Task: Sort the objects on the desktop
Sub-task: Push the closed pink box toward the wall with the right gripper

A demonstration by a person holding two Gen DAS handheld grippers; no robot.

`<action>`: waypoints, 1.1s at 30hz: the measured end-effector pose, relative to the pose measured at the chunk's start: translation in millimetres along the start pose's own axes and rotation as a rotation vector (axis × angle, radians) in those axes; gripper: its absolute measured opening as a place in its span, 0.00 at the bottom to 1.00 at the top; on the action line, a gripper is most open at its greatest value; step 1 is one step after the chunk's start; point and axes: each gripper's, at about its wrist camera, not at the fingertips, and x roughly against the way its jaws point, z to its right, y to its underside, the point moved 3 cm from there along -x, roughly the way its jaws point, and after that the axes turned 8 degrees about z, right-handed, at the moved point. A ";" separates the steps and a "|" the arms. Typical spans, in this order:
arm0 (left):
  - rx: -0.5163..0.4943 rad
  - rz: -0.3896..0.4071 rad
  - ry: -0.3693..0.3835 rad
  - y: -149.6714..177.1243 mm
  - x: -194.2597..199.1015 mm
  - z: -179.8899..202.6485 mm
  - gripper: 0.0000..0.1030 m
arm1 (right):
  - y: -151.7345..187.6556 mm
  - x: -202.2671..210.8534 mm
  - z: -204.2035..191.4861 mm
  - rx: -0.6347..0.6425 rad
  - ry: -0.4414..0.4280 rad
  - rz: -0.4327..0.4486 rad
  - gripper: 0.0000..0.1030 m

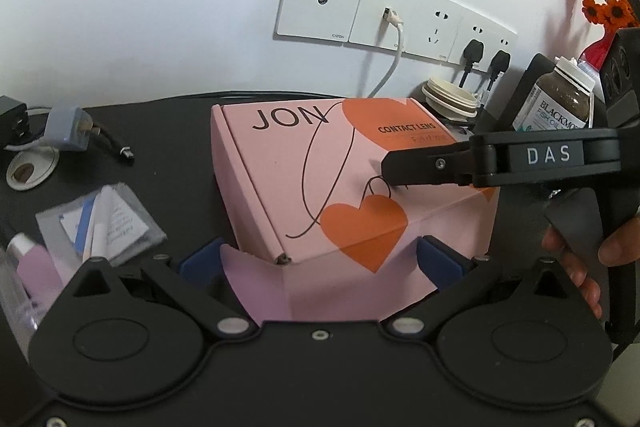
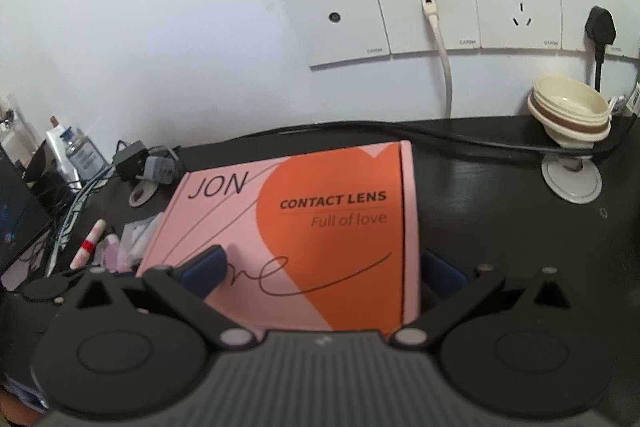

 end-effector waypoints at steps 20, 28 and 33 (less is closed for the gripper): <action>0.026 0.016 -0.025 -24.6 -35.9 -20.4 1.00 | -32.2 -40.7 7.0 0.013 -0.012 0.003 0.99; 0.028 0.016 -0.027 -35.6 -48.0 -27.5 1.00 | -42.6 -55.0 9.8 0.013 -0.012 0.002 0.99; 0.027 0.025 -0.026 -39.5 -52.2 -31.0 1.00 | -47.8 -60.9 12.1 0.015 -0.012 -0.001 0.99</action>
